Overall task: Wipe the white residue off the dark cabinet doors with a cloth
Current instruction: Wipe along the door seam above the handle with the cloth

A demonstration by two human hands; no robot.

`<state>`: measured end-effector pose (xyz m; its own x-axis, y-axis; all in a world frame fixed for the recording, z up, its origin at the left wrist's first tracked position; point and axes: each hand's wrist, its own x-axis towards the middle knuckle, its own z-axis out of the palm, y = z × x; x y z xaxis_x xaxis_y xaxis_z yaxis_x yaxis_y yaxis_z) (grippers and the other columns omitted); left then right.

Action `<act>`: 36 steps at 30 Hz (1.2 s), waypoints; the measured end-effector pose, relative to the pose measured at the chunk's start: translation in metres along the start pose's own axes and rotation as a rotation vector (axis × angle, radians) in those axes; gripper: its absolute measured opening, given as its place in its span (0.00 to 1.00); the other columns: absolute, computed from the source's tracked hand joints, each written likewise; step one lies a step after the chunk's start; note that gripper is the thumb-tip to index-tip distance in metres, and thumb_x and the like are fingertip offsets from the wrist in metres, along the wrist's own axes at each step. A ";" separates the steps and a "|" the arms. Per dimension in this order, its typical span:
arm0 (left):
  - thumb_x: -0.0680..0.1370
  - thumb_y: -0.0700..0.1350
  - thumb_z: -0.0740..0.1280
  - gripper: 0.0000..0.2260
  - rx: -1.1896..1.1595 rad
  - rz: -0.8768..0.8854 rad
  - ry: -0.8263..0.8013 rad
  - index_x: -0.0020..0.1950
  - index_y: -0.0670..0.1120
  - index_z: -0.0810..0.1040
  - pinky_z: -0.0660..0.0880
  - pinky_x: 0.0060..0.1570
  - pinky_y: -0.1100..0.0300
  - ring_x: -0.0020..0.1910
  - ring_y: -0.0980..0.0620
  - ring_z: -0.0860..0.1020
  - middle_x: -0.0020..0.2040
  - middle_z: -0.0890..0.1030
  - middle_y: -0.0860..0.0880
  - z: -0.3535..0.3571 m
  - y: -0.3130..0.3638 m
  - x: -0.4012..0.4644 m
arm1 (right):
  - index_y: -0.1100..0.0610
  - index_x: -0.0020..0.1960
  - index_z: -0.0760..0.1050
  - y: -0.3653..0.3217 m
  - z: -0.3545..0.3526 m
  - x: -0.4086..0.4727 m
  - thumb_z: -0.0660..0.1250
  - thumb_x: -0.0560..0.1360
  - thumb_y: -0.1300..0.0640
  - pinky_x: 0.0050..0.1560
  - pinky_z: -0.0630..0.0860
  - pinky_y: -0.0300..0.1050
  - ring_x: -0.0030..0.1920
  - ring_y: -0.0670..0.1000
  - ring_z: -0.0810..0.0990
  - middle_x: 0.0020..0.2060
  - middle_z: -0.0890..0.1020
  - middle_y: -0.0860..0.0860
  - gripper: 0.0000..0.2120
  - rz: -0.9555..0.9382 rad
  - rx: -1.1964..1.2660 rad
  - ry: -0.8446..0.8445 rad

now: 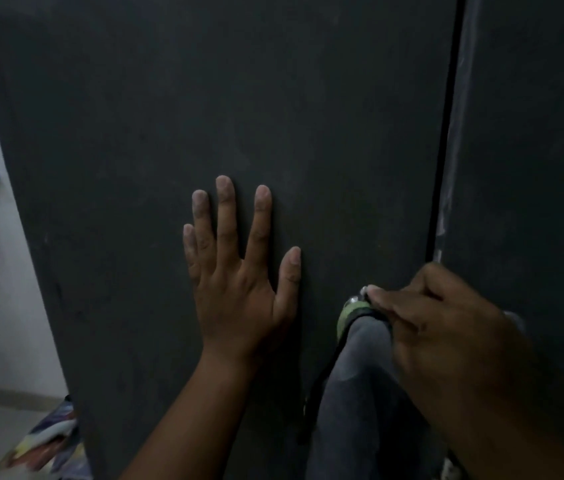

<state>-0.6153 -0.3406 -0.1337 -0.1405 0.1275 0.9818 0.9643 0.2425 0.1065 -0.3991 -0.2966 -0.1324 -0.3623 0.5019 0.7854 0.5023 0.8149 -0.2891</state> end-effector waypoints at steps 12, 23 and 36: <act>0.83 0.60 0.60 0.32 -0.087 -0.141 0.023 0.85 0.51 0.57 0.44 0.81 0.38 0.84 0.37 0.45 0.85 0.50 0.41 0.004 0.032 -0.007 | 0.49 0.47 0.81 -0.001 -0.005 0.004 0.65 0.78 0.42 0.38 0.74 0.44 0.36 0.43 0.76 0.39 0.78 0.43 0.12 0.009 0.043 0.026; 0.84 0.55 0.63 0.26 -0.074 0.133 0.046 0.82 0.53 0.65 0.46 0.81 0.39 0.84 0.37 0.49 0.85 0.56 0.42 0.003 0.061 0.038 | 0.53 0.56 0.86 0.004 -0.008 0.035 0.72 0.80 0.59 0.32 0.77 0.53 0.38 0.55 0.79 0.43 0.77 0.50 0.06 -0.127 0.027 0.537; 0.84 0.59 0.59 0.27 -0.056 0.171 0.080 0.83 0.53 0.63 0.49 0.81 0.41 0.84 0.41 0.52 0.85 0.57 0.43 0.012 0.059 0.047 | 0.61 0.45 0.87 0.009 -0.009 0.055 0.73 0.79 0.60 0.30 0.66 0.44 0.29 0.51 0.68 0.32 0.72 0.52 0.07 -0.164 -0.069 0.811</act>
<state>-0.5678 -0.3087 -0.0831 0.0424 0.0844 0.9955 0.9838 0.1701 -0.0563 -0.4071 -0.2639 -0.0865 0.2303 -0.0076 0.9731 0.5487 0.8268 -0.1234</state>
